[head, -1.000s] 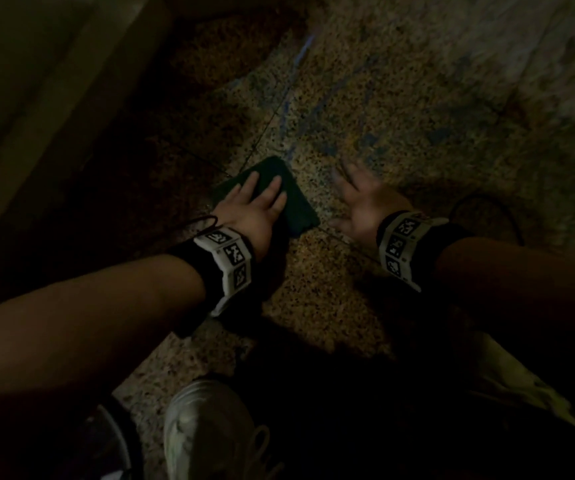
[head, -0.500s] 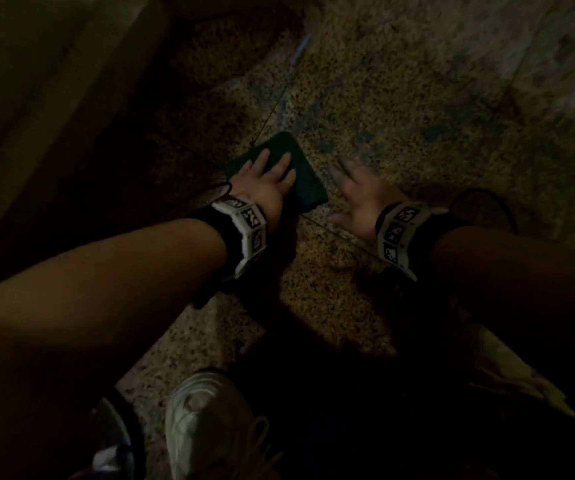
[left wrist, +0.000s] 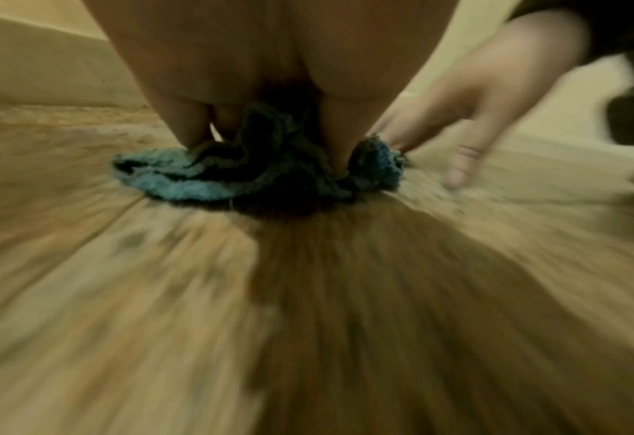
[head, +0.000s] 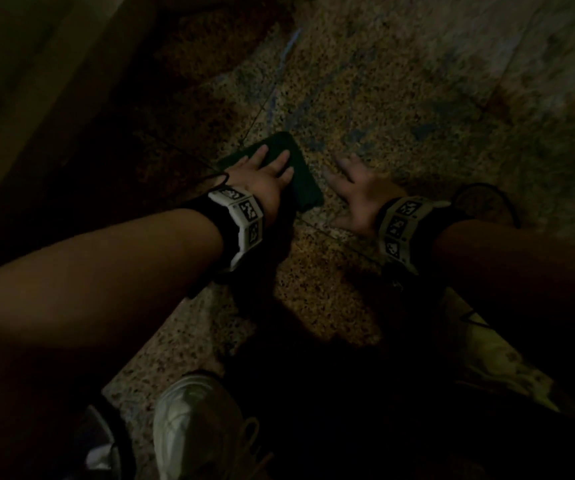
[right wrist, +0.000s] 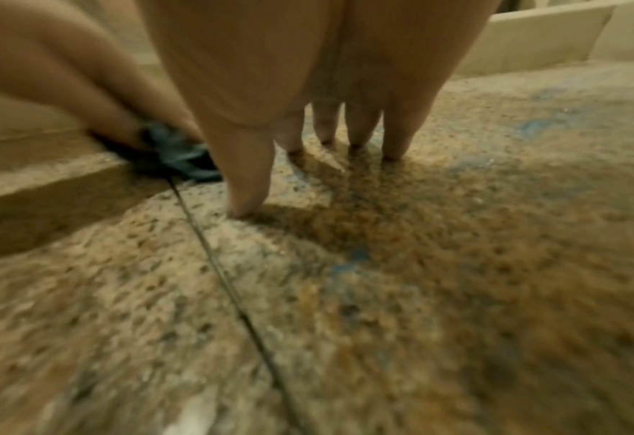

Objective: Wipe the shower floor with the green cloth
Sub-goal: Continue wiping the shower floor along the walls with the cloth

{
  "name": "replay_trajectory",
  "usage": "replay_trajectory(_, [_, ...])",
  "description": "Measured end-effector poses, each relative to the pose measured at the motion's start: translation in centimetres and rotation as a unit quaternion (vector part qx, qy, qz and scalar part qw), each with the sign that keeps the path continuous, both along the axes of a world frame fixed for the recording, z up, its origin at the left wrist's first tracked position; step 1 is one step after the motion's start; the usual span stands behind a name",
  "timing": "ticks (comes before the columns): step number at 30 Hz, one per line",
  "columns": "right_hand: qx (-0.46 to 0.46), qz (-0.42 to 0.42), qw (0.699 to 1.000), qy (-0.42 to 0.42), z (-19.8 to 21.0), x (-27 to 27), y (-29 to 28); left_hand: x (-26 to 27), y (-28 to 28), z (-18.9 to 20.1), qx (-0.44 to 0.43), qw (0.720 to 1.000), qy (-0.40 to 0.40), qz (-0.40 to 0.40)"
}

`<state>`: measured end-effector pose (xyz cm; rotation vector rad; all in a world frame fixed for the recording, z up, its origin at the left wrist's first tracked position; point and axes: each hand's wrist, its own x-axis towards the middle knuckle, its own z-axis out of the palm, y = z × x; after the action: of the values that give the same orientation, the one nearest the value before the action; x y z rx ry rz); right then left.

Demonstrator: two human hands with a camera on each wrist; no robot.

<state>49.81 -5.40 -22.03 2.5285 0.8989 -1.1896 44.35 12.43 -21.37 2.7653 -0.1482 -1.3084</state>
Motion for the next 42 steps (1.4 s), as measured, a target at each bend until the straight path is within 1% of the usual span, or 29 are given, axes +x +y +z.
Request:
replay_trajectory(3, [0.015,-0.005,1.000,0.006,-0.2,0.2,-0.3,1.2,-1.1,0.9,0.008,1.000,0.002,0.014])
replay_trajectory(6, [0.035,-0.015,0.999,0.001,0.0,0.3,-0.5,0.1,-1.2,0.5,0.007,1.000,0.002,0.002])
replay_trajectory(11, [0.062,-0.063,0.995,-0.038,1.0,-0.4,-0.7,-4.0,-1.7,-0.1,0.003,0.995,0.019,-0.094])
replay_trajectory(13, [0.053,-0.086,0.994,-0.051,1.5,-0.8,-1.1,-4.4,-1.8,-0.2,-0.002,0.994,0.022,-0.106])
replay_trajectory(15, [0.033,-0.119,0.991,-0.042,2.2,-1.1,-1.5,-3.9,-1.7,-0.6,-0.004,0.993,0.024,-0.115])
replay_trajectory(20, [-0.013,-0.176,0.983,-0.039,3.8,-1.6,-3.4,-2.3,-2.5,0.0,0.003,0.983,0.024,-0.181])
replay_trajectory(22, [-0.018,-0.212,0.977,-0.023,4.0,-1.6,-4.2,-1.4,-2.9,0.3,0.016,0.978,0.030,-0.206])
replay_trajectory(24, [-0.017,-0.231,0.973,-0.005,3.8,-1.7,-4.7,-0.7,-3.5,0.4,0.024,0.975,0.041,-0.215])
replay_trajectory(30, [0.008,-0.209,0.978,-0.018,2.0,-1.4,-5.2,1.0,-5.8,-0.3,0.036,0.977,0.026,-0.208])
replay_trajectory(33, [0.048,-0.192,0.980,-0.011,1.2,-1.4,-6.3,1.4,-6.8,-0.4,0.049,0.980,0.025,-0.191])
replay_trajectory(36, [0.082,-0.172,0.981,-0.021,0.1,-1.6,-7.1,0.3,-7.1,-0.1,0.050,0.981,0.031,-0.182])
replay_trajectory(39, [0.065,-0.151,0.986,-0.031,-0.3,-1.8,-7.2,-1.7,-7.2,0.2,0.051,0.978,0.046,-0.195])
replay_trajectory(42, [0.056,-0.147,0.987,-0.034,-0.5,-2.3,-6.9,-4.0,-7.1,0.3,0.044,0.971,0.063,-0.228])
